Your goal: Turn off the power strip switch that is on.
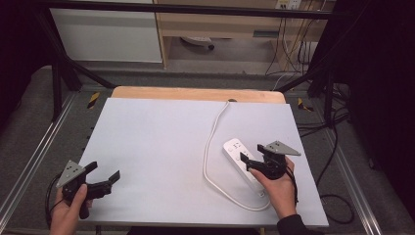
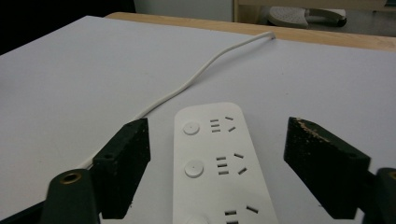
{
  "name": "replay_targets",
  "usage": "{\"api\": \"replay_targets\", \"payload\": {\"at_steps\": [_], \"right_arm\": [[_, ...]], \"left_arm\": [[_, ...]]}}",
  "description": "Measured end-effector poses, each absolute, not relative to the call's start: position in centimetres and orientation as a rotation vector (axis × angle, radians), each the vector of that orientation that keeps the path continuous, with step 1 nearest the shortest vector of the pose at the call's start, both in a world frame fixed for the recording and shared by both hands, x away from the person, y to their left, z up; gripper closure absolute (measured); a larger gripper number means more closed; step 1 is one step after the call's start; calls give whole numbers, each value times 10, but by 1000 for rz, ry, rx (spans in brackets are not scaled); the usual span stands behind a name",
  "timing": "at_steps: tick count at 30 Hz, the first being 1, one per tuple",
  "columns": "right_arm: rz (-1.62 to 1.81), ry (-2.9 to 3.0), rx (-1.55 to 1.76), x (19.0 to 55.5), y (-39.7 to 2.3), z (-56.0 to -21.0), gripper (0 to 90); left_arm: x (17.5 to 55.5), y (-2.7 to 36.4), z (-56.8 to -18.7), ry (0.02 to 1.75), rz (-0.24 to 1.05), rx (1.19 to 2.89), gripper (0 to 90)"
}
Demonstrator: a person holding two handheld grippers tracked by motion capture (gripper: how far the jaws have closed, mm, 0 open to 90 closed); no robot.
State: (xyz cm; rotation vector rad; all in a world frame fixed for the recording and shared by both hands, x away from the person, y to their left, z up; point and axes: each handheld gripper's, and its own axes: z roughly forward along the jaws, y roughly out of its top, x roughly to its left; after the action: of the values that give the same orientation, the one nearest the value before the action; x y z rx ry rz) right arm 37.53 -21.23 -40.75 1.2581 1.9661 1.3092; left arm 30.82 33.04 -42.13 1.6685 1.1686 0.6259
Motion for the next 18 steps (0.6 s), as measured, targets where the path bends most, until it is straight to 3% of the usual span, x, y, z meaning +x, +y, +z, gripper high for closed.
{"api": "replay_targets", "payload": {"at_steps": [7, 18], "right_arm": [[1307, 1954, 1269, 375, -209, -407, 52], [1331, 1897, 1203, 366, -210, -405, 19]], "left_arm": [[308, 331, -421, 1168, 626, 1670, 53], [308, 331, -421, 1168, 628, 1670, 53]]}}
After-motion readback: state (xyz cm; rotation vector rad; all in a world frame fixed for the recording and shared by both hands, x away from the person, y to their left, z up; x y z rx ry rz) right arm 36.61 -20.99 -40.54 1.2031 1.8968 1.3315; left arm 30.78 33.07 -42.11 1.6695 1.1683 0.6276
